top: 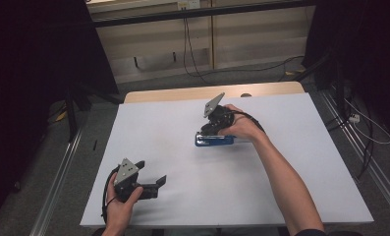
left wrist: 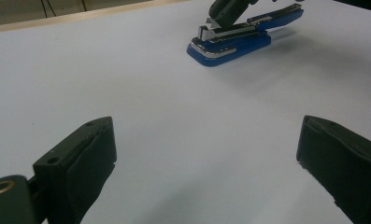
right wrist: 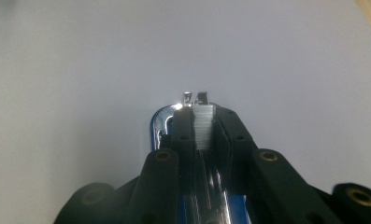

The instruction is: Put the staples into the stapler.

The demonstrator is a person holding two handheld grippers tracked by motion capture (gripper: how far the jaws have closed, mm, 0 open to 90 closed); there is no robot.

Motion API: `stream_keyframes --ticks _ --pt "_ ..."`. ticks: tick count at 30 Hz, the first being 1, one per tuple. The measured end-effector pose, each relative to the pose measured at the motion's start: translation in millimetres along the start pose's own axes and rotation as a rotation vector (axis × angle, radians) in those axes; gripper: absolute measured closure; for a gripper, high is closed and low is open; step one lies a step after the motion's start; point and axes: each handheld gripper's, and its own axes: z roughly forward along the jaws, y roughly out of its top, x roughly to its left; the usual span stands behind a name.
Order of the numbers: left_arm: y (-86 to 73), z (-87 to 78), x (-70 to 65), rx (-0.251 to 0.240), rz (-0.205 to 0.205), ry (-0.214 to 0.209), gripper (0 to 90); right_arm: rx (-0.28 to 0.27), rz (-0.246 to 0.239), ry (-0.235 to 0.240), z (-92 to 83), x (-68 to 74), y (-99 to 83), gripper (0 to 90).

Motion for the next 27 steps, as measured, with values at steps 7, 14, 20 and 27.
stream_keyframes --ticks 7,14,20,27 --pt "0.1 -0.2 0.3 0.002 0.002 0.0 5.0 0.008 -0.014 0.006 2.1 1.0 0.5 79.1" --pt "0.2 -0.5 0.5 0.002 0.005 -0.003 5.0 0.014 -0.012 0.01 4.0 0.2 -0.5 79.1" --pt "0.3 -0.6 0.6 0.002 0.009 -0.002 5.1 0.015 -0.025 0.012 4.6 0.0 0.7 79.0" --pt "0.4 0.0 0.0 -0.002 0.005 -0.004 5.2 0.017 -0.023 0.007 5.5 0.8 1.5 79.0"
